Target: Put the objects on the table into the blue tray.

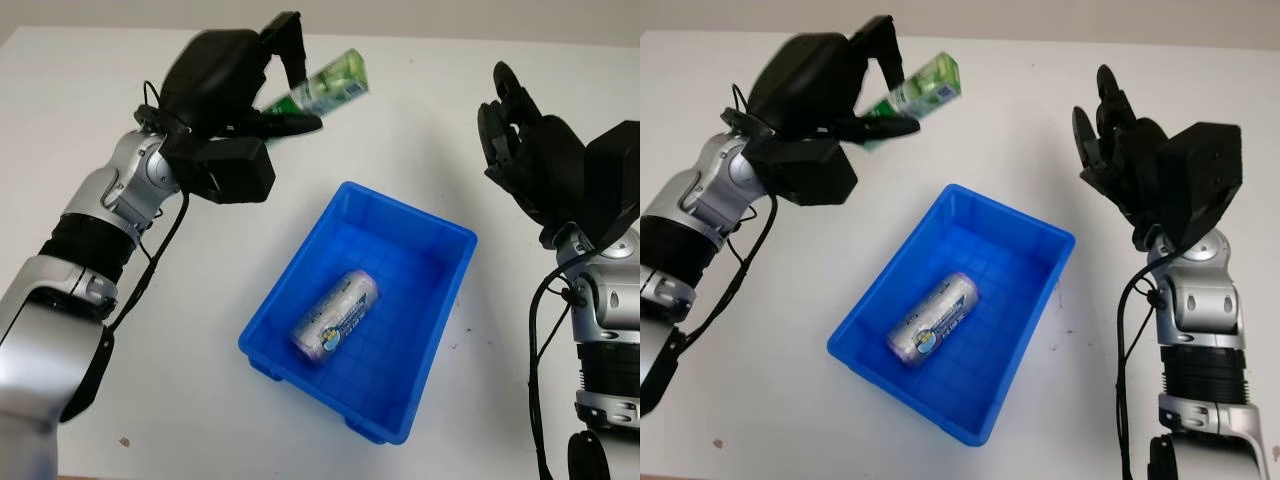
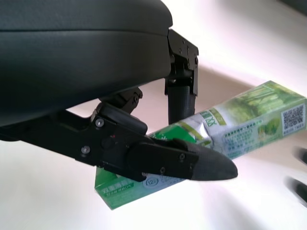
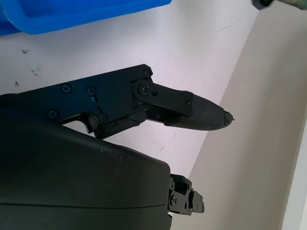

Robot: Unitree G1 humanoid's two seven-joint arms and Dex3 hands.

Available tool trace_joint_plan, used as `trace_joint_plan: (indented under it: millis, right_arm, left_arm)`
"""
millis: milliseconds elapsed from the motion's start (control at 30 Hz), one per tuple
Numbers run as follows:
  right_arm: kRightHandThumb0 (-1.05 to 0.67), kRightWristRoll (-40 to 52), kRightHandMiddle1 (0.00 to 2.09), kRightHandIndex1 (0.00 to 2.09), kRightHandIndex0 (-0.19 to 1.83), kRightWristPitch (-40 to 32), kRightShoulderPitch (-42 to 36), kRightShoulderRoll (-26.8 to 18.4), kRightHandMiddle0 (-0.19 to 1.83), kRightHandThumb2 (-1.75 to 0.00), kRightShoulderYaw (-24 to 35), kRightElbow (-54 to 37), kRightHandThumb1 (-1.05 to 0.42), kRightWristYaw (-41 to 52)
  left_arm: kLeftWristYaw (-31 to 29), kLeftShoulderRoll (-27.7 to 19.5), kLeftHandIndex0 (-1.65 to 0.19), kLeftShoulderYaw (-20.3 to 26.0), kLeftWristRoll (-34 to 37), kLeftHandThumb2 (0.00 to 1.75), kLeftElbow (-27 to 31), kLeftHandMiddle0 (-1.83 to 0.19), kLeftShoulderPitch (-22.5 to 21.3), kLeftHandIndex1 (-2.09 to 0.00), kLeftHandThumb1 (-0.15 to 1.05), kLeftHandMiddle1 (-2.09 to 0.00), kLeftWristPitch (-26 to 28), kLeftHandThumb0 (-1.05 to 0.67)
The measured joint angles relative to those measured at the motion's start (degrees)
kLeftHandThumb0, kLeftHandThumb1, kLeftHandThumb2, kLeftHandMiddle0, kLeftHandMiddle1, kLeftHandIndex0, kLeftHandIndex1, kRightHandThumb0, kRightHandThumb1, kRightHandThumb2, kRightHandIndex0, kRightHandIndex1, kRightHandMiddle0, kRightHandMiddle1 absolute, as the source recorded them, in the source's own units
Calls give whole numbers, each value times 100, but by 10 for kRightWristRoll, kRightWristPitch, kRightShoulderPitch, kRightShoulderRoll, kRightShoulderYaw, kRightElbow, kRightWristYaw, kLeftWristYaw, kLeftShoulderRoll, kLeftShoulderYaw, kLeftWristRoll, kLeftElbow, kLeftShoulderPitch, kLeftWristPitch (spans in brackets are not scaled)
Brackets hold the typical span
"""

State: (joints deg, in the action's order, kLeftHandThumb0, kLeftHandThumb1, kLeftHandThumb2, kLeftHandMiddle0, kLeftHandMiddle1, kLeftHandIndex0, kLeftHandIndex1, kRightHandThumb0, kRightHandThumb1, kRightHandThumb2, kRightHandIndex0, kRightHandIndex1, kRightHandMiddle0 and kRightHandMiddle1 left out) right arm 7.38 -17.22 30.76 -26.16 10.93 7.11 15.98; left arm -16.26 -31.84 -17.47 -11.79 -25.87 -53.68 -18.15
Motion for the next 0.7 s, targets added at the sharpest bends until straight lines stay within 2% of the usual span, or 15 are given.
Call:
trace_joint_plan:
  millis: [67, 133, 233, 367, 500, 533, 600, 633, 700]
  right_arm:
    - [-63, 0, 0, 0, -19, 0, 0, 0, -19, -64, 0, 0, -105, 0]
    - [-62, -1, 0, 0, -19, 0, -1, 0, -19, -64, -1, 0, -105, 0]
    - [-62, -2, 0, 0, -19, 0, -2, 1, -19, -65, -1, 0, -105, -1]
    - [-64, -2, 0, 0, -19, 1, -3, 1, -19, -63, -1, 1, -105, -1]
    - [-64, -2, 0, 0, -19, 2, -3, 1, -19, -62, -1, 5, -105, -1]
    - [-64, -2, 0, 0, -19, 3, -3, 1, -19, -62, -1, 6, -105, -1]
    - [-64, -2, 0, 0, -19, 7, -3, 1, -19, -63, -1, 6, -105, 0]
    - [-65, -2, 0, 0, -19, 7, -3, 2, -19, -62, -1, 6, -105, 0]
    - [-65, -2, 0, 0, -19, 7, -3, 2, -19, -62, -1, 6, -105, -1]
  left_arm:
    - [-78, -5, -49, 19, 55, 32, 71, -84, 29, -209, 105, -209, 39, -41]
    - [-131, -11, -43, 31, 82, 31, 128, -84, 48, -209, 105, -209, 73, -43]
    - [-191, -18, -49, 42, 107, 30, 196, -88, 63, -209, 105, -209, 123, -42]
    - [-238, -21, -48, 45, 113, 28, 255, -88, 84, -209, 105, -209, 167, -44]
    - [-269, -28, -51, 44, 94, 28, 290, -87, 92, -209, 105, -209, 197, -46]
    - [-279, -28, -38, 44, 93, 26, 295, -74, 93, -199, 105, -209, 206, -45]
    - [-295, -27, -24, 43, 95, 25, 298, -58, 99, -178, 105, -206, 215, -44]
    - [-302, -25, -18, 43, 98, 25, 298, -50, 103, -164, 105, -198, 219, -45]
    - [-312, -20, -17, 42, 101, 24, 297, -40, 112, -110, 105, -146, 223, -46]
